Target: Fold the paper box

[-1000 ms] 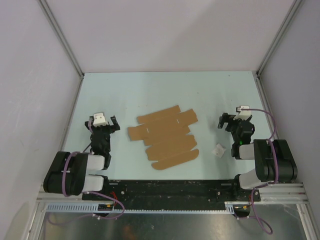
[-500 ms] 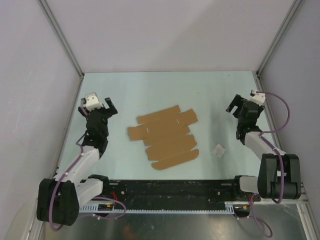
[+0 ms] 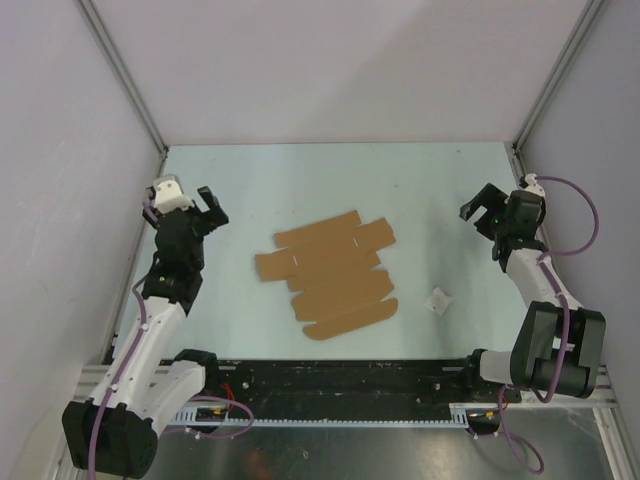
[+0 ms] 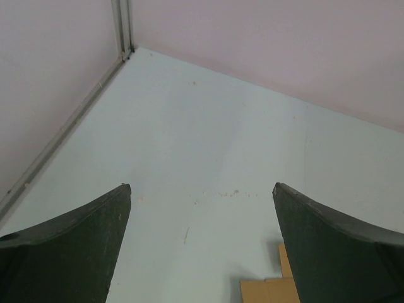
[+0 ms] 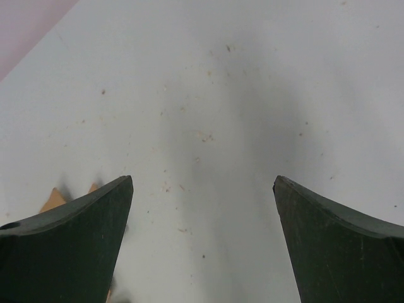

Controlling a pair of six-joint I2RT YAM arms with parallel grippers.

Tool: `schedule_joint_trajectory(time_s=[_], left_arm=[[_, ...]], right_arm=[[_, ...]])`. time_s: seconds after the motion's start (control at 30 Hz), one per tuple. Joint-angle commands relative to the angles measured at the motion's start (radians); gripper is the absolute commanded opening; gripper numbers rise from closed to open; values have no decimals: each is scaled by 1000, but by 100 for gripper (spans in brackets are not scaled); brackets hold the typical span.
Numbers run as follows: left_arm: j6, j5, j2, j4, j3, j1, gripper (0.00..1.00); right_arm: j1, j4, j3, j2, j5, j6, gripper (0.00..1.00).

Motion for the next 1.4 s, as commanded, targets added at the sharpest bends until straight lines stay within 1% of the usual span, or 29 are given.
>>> schedule_joint_trajectory(time_s=[0.0, 0.07, 0.13, 0.23, 0.27, 0.33, 0.4, 0.5, 0.63, 0.67, 0.83, 0.9, 0.97, 1.0, 1.1, 1.2, 1.37], left_arm=[[-73, 116, -14, -109, 44, 22, 100], [-93, 177, -2, -128, 48, 30, 100], [-130, 207, 6, -136, 48, 35, 100], [-178, 257, 32, -136, 42, 35, 100], [-185, 272, 44, -134, 41, 35, 100], [-199, 332, 60, -134, 42, 35, 100], [-211, 395, 86, -133, 45, 35, 100], [-238, 485, 124, -133, 50, 30, 100], [-251, 544, 141, -133, 38, -7, 100], [-253, 546, 135, -133, 24, -17, 100], [-271, 537, 75, -133, -25, -93, 100], [-287, 535, 61, -139, -47, -119, 97], [-300, 540, 41, -151, -77, -128, 96], [-313, 541, 29, -151, -87, -134, 96], [-328, 540, -12, -154, -123, -148, 96], [-333, 532, -52, -156, -145, -155, 96], [-321, 535, -65, -177, -142, -157, 96]], right_arm=[[-39, 4, 35, -8, -199, 15, 100], [-32, 21, 37, -15, -247, -5, 100], [-15, 22, 52, -19, -269, -39, 100], [71, -16, 119, 21, -284, -111, 100], [124, -18, 144, 36, -284, -130, 100], [171, -77, 211, 70, -276, -177, 100], [250, -78, 245, 130, -279, -193, 100], [305, -68, 331, 234, -341, -196, 100], [379, -142, 480, 398, -376, -252, 98], [388, -159, 547, 459, -387, -283, 97], [430, -255, 727, 632, -433, -335, 93], [438, -291, 808, 705, -445, -358, 93], [454, -333, 877, 763, -443, -381, 93], [461, -391, 953, 823, -443, -404, 93], [482, -470, 1075, 895, -433, -420, 91], [485, -461, 1092, 939, -408, -389, 89], [487, -421, 1043, 954, -419, -345, 85]])
